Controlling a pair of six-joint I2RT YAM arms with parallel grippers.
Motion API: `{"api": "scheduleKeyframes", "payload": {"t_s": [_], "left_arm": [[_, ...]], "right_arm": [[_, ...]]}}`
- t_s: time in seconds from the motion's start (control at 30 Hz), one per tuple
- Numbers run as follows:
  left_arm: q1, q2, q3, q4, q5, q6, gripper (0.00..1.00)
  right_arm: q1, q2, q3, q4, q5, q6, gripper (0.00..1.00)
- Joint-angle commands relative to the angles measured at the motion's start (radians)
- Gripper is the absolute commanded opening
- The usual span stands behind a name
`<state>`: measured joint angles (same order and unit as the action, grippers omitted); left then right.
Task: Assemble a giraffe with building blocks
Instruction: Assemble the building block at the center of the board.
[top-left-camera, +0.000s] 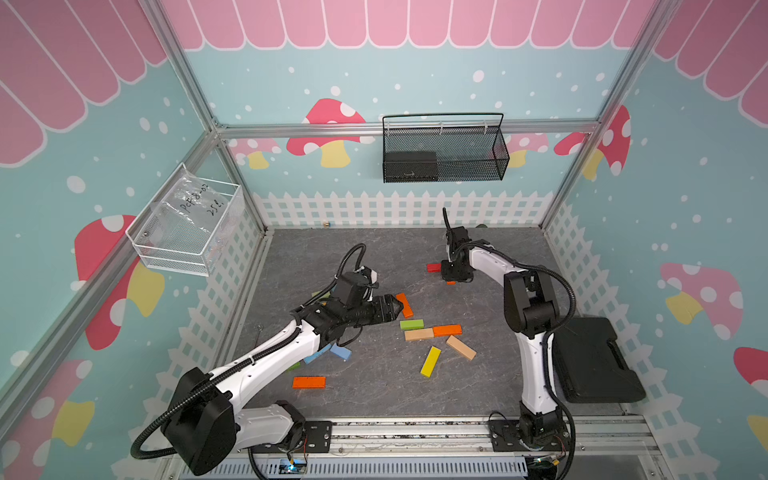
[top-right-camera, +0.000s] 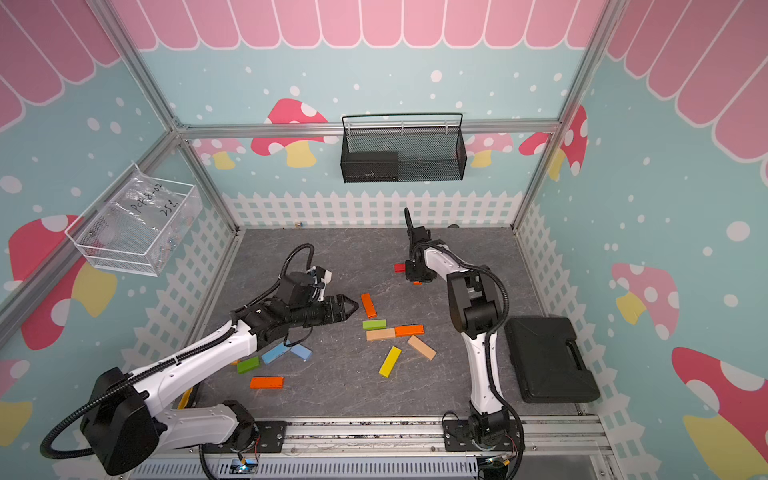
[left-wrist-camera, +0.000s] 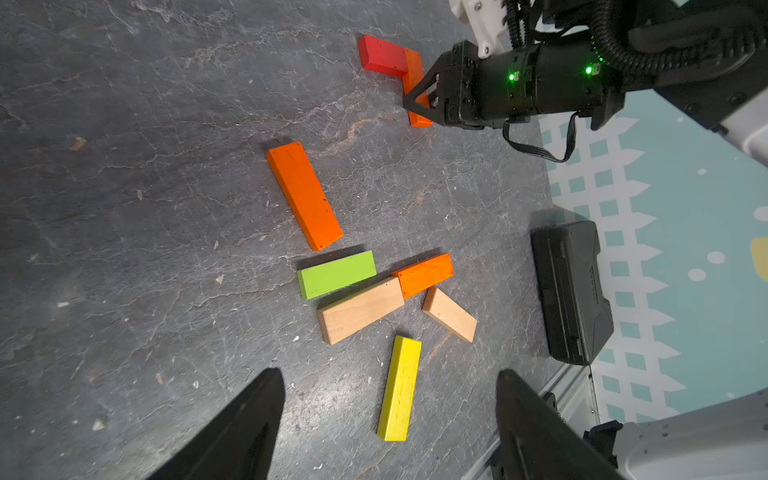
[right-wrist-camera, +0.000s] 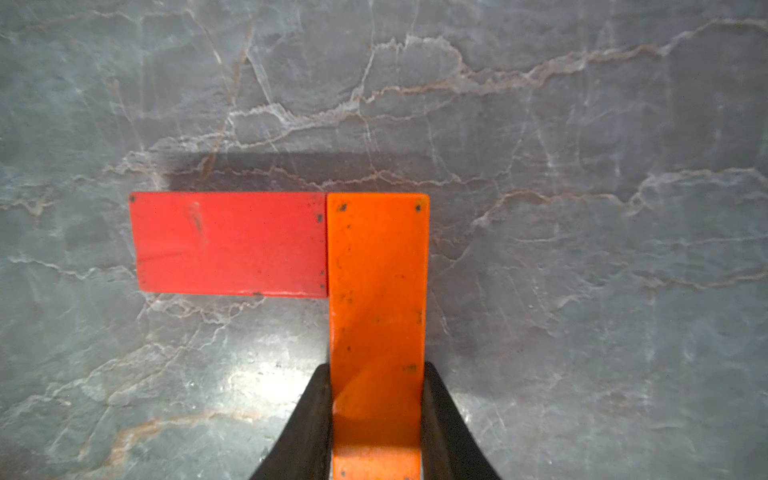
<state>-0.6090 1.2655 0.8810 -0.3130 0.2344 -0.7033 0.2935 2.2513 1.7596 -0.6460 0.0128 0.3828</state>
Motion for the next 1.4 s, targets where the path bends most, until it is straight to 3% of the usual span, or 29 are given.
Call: {"api": "scheduleKeyframes", "payload": {"t_s": [0.0, 0.47, 0.8, 0.93, 1.37], "left_arm": [[0.007, -0.017, -0.011, 0.005, -0.007, 0.011, 0.83], [0.013, -0.022, -0.018, 0.005, -0.004, 0.011, 0.83], [0.014, -0.034, -0.017, 0.002, -0.003, 0.008, 0.83], [0.015, -0.052, -0.015, -0.007, -0.008, 0.008, 0.83], [0.027, -0.166, -0.029, -0.078, -0.036, -0.005, 0.83]], "right_arm": [[-0.008, 0.029, 0.019, -0.027, -0.001, 0.004, 0.28], [-0.008, 0.013, 0.023, -0.031, 0.002, -0.002, 0.39], [-0.007, -0.046, 0.065, -0.069, 0.010, -0.007, 0.58], [0.005, -0.111, 0.082, -0.094, 0.022, -0.008, 0.60], [0.233, -0.220, 0.055, -0.156, 0.051, 0.018, 0.60]]}}
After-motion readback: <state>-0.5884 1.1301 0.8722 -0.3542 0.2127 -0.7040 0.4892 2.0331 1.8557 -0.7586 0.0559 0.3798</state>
